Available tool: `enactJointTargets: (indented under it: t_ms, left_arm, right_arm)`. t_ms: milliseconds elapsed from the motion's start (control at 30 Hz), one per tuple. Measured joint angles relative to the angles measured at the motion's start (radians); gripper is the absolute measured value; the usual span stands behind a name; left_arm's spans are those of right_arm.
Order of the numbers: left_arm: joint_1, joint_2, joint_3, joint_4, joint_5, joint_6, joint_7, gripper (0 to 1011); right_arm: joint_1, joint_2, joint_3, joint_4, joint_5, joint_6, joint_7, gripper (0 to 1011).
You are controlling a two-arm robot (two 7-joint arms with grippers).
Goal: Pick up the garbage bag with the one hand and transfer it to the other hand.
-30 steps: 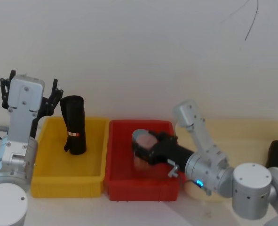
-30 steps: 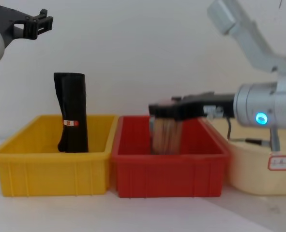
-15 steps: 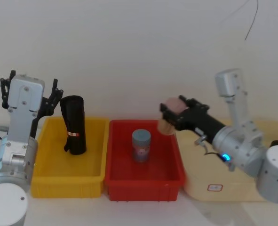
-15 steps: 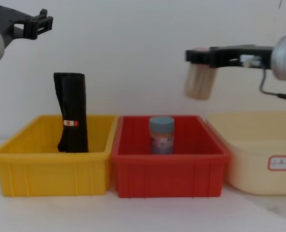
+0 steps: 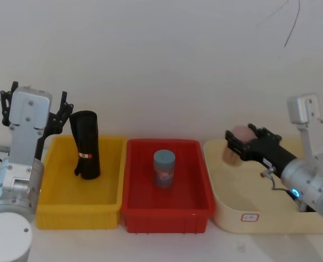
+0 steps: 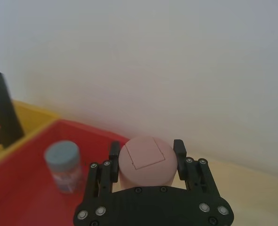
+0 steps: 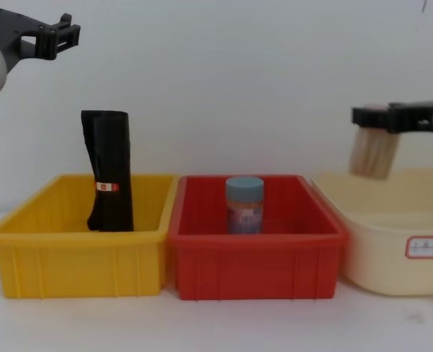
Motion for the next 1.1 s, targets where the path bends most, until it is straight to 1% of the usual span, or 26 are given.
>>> enactJointTargets:
  t_ms: [100,133,267,333,367,500,533,567,833,933,1100]
  left_arm:
    - [0.0,0.0,0.0,0.0,0.0,0.0,0.0,1001]
    - [0.0,0.0,0.0,0.0,0.0,0.0,0.0,1001]
    - [0.0,0.0,0.0,0.0,0.0,0.0,0.0,1001]
    - [0.0,0.0,0.0,0.0,0.0,0.0,0.0,1001]
    - [0.0,0.0,0.0,0.0,0.0,0.0,0.0,1001]
    - [0.0,0.0,0.0,0.0,0.0,0.0,0.0,1001]
    - [0.0,0.0,0.0,0.0,0.0,0.0,0.0,1001]
    - [0.0,0.0,0.0,0.0,0.0,0.0,0.0,1001]
    - [0.0,0.0,0.0,0.0,0.0,0.0,0.0,1001]
    - [0.0,0.0,0.0,0.0,0.0,0.0,0.0,1001]
    - [0.0,0.0,0.0,0.0,0.0,0.0,0.0,1001]
  right_arm:
    - [-0.012,0.008,0.013,0.009,0.0,0.005,-0.012,668]
    - [-0.015,0.01,0.016,0.012,0.0,0.006,-0.014,684]
    - [-0.027,0.016,0.03,0.022,0.0,0.01,-0.028,786]
    - [-0.034,0.018,0.038,0.025,-0.001,0.012,-0.038,860]
    - [-0.035,0.019,0.04,0.026,-0.001,0.013,-0.041,869]
    - [-0.046,0.02,0.056,0.028,-0.004,0.013,-0.057,980]
    - [-0.048,0.02,0.058,0.028,-0.004,0.013,-0.06,980]
    - [-0.049,0.02,0.061,0.027,-0.004,0.012,-0.062,1001]
    - [-0.061,0.017,0.085,-0.005,-0.005,0.0,-0.076,1001]
    - [-0.068,0.013,0.095,-0.035,-0.001,-0.007,-0.077,1001]
    - [-0.081,0.009,0.102,-0.078,0.008,-0.01,-0.076,1001]
